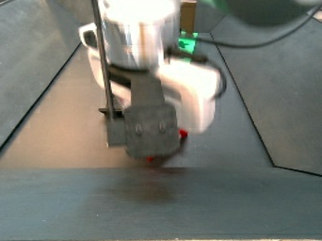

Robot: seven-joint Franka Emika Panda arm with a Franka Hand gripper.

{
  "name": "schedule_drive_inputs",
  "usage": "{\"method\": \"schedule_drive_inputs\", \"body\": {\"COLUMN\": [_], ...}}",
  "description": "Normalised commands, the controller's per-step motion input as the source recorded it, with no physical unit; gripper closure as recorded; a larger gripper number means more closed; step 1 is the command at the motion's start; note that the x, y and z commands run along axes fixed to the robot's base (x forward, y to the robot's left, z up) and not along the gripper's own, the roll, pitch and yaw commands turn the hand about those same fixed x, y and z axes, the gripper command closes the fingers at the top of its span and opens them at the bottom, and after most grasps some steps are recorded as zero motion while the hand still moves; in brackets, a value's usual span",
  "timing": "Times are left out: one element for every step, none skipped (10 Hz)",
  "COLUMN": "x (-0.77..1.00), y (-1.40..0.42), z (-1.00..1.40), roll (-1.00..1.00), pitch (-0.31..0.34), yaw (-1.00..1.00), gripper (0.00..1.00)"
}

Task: Pick up the double-square object. Move up. Rotate the double-square object. Place the double-square object on the fixture. Regrasp the double-square object. Move to above the board. Insert the double-square object.
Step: Pick up the double-square object.

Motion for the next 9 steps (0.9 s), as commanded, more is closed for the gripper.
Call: {"method": "schedule_drive_inputs", "body": {"x": [0.0, 0.0, 0.0, 0.0, 0.0, 0.0, 0.0, 0.0, 0.0], "y": [0.01, 0.0, 0.0, 0.0, 0.0, 0.0, 0.0, 0.0, 0.0], "z": [0.0, 0.0, 0.0, 0.0, 0.0, 0.0, 0.0, 0.0, 0.0], "roll": [0.0, 0.0, 0.0, 0.0, 0.0, 0.0, 0.0, 0.0, 0.0], "pitch": [-0.016, 0.0, 0.0, 0.0, 0.0, 0.0, 0.0, 0.0, 0.0], "yaw": [-0.01, 0.0, 0.0, 0.0, 0.0, 0.0, 0.0, 0.0, 0.0], "gripper": [0.0, 0.0, 1.0, 1.0, 1.0, 1.0, 1.0, 1.0, 1.0]}}
